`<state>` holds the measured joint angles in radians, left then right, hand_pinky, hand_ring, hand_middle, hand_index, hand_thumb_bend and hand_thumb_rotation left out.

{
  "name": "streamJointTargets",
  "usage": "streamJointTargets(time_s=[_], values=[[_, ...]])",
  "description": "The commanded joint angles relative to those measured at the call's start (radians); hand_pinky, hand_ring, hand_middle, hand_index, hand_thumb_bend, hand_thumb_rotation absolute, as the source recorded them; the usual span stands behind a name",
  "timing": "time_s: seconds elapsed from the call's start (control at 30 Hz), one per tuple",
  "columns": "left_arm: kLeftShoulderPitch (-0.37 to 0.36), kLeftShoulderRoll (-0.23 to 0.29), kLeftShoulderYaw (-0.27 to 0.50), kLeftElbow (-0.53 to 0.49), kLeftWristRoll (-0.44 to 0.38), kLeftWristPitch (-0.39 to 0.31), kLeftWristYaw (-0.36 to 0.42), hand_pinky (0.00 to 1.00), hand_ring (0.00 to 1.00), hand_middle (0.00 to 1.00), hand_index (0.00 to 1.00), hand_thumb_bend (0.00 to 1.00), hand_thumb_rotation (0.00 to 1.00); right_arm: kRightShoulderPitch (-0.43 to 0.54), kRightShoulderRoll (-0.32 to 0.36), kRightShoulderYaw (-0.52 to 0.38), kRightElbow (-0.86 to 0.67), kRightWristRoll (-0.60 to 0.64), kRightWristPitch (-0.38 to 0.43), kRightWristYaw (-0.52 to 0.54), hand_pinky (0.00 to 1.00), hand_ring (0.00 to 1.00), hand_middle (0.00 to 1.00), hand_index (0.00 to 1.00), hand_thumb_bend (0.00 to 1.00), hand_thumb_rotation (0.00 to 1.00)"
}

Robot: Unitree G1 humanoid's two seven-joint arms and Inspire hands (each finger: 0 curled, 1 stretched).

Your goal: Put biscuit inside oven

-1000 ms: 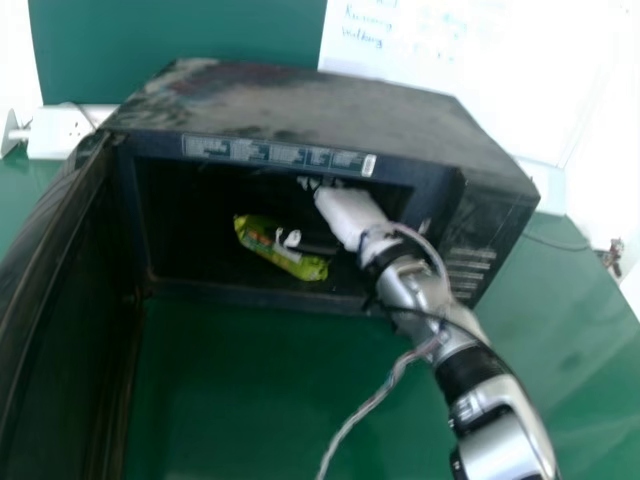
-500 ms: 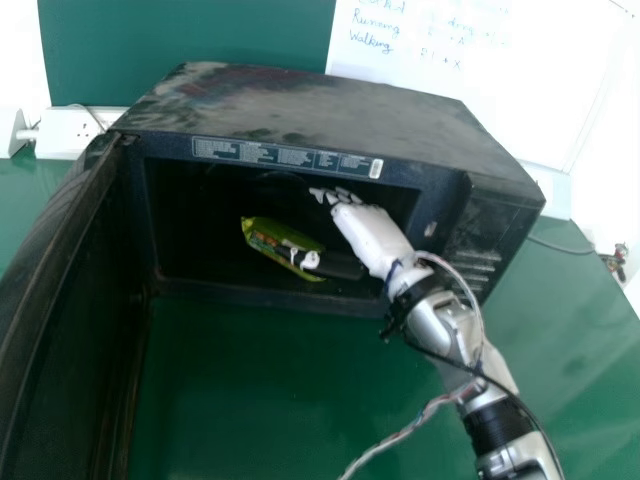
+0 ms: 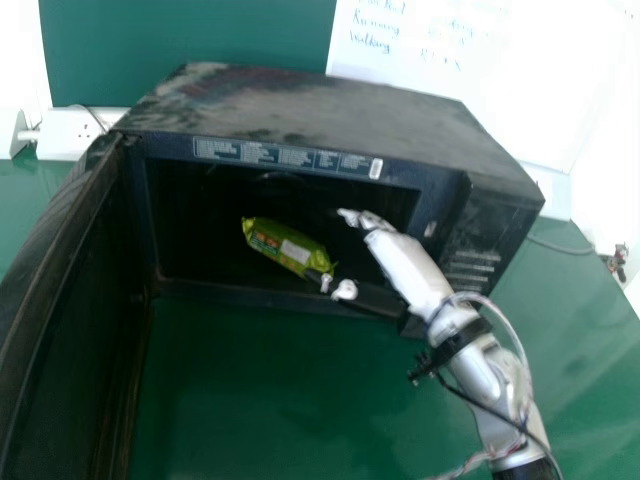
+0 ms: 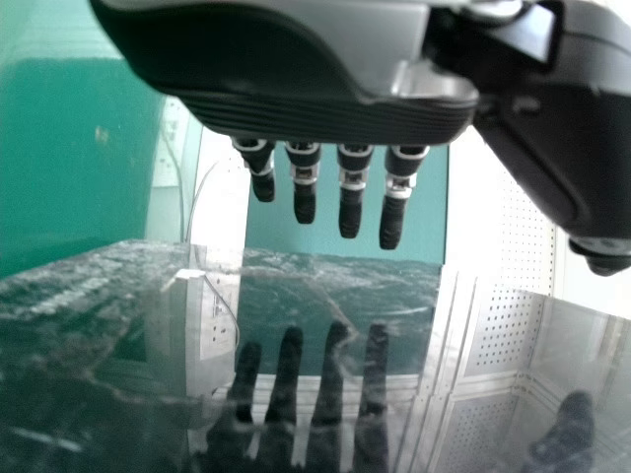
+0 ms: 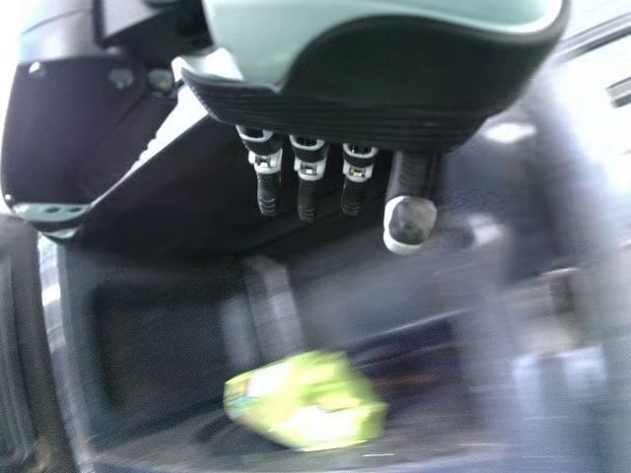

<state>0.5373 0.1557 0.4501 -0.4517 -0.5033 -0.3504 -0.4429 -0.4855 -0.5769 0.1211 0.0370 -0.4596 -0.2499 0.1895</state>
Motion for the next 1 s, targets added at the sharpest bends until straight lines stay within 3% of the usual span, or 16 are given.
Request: streamJointTargets(time_s=[0.0, 0.23, 0.5, 0.67, 0.77, 0.97], values=[[0.005, 0.006, -0.002, 0.006, -0.01, -0.002, -0.005, 0.98, 0.96, 1.0, 0.99, 0.96, 1.0, 0.053, -0.014, -0.037, -0.033, 0.042, -0.014, 0.01, 0.0, 1.0, 0.98, 0.96, 0.91, 0.9], [0.001, 0.006, -0.003, 0.003, 0.005, 0.003, 0.005, 0.96, 0.98, 1.0, 1.0, 1.0, 1.0, 0.148, -0.001, -0.091, -0.062, 0.177, -0.082, 0.039, 0.0, 1.0, 0.99, 0.99, 0.91, 0.91], [-0.002, 0.007, -0.007, 0.004, -0.005, 0.01, 0.001, 1.0, 1.0, 1.0, 1.0, 1.0, 1.0, 0.22, 0.018, -0.136, -0.137, 0.334, -0.016, 0.128, 0.0, 1.0, 0.99, 1.0, 0.9, 0.91], [-0.003, 0.008, -0.005, 0.005, -0.005, 0.009, 0.0, 1.0, 1.0, 1.0, 1.0, 0.99, 1.0, 0.231, 0.044, -0.17, -0.138, 0.526, -0.011, 0.224, 0.0, 1.0, 1.0, 0.99, 0.91, 0.9], [-0.006, 0.003, -0.007, 0.006, -0.007, 0.007, 0.002, 1.0, 1.0, 1.0, 1.0, 1.0, 1.0, 0.244, 0.037, -0.2, -0.171, 0.652, 0.035, 0.297, 0.0, 1.0, 0.99, 0.98, 0.91, 0.9], [-0.013, 0.003, -0.006, 0.006, -0.013, 0.012, 0.005, 1.0, 1.0, 1.0, 1.0, 1.0, 1.0, 0.319, 0.016, -0.293, -0.303, 0.858, 0.212, 0.359, 0.0, 0.99, 0.97, 0.96, 0.92, 0.9]])
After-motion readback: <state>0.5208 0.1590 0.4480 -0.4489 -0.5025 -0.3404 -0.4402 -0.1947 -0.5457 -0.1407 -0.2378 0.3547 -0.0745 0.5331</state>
